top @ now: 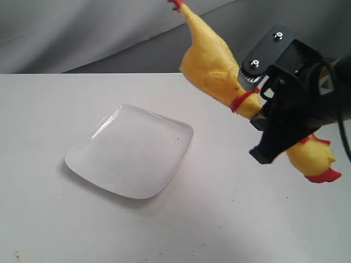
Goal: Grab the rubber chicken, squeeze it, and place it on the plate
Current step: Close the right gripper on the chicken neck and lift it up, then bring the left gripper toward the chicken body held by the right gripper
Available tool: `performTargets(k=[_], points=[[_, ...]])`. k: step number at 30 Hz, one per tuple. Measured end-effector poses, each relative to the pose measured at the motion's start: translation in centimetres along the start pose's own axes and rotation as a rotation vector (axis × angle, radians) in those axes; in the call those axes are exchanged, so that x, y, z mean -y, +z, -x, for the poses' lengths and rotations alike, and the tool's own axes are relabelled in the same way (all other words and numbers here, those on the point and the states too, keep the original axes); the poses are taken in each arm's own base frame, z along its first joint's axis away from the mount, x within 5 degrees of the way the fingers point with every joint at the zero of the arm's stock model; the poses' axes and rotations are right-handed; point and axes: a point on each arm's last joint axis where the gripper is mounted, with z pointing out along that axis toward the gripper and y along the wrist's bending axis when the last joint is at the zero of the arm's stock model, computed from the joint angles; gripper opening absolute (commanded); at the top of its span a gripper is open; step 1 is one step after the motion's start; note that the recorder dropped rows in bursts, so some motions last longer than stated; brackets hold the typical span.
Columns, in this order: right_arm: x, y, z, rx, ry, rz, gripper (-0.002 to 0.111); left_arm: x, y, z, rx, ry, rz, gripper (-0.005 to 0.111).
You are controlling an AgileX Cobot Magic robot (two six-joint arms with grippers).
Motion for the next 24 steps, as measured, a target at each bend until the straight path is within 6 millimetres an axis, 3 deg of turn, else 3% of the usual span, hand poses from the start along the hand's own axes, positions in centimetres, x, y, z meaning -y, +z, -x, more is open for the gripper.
performTargets(k=[7,15,24], points=[[-1.5,-3.5,-1.3,-0.028,-0.215,0.144,0.000,0.0,0.0,0.0,0.000,0.000,0.000,0.000],[-2.3,-3.9,-1.7,-0.051,-0.260,0.238,0.000,0.0,0.0,0.2,0.020,0.028,0.003,0.000],[-3.5,-4.2,-1.0,0.056,-0.287,0.357,0.000,0.2,-0.4,2.7,0.300,0.112,0.000,0.000]])
